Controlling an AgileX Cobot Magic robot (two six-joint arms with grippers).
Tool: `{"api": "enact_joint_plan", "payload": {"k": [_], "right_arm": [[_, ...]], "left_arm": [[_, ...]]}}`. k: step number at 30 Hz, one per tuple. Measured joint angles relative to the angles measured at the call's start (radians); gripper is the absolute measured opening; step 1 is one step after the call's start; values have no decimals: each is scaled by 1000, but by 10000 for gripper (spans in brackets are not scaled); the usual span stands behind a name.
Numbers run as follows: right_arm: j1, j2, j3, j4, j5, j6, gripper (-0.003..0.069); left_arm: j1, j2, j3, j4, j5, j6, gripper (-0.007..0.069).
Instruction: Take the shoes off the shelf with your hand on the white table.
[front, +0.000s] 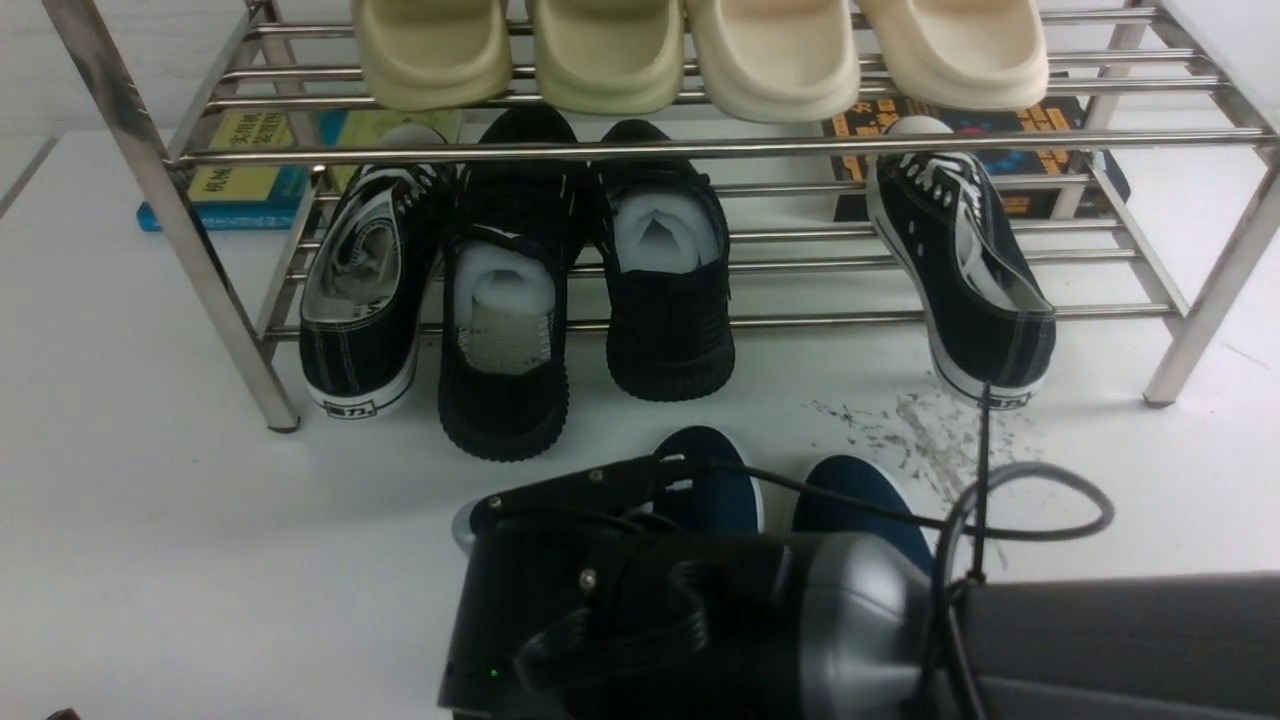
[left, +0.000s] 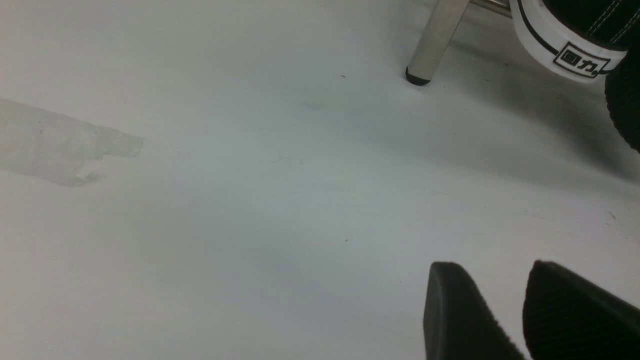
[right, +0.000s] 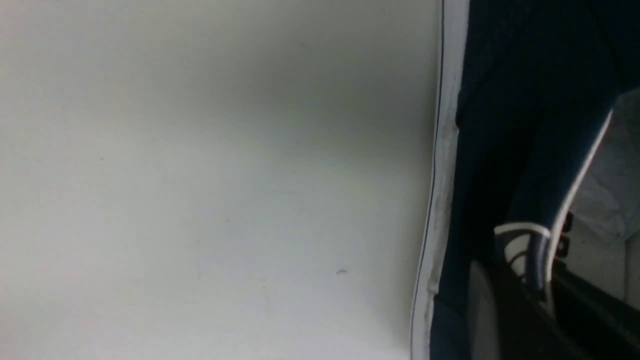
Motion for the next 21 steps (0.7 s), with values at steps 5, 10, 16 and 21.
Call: {"api": "enact_joint_plan", "payload": {"k": [5,10,16,21], "right_arm": [[-4,5,-2,16,20,0,150],[-6,5,-3,13,43,-14,300],[-7,5,-108,52,111,-125,435],[-8,-7,-267,120,115,-319,425]], "left_arm": [[0,0,0,0,0,0,239],[0,0,0,0,0,0,239],[0,0,0,0,0,0,239],[0,0,0,0,0,0,239]]}}
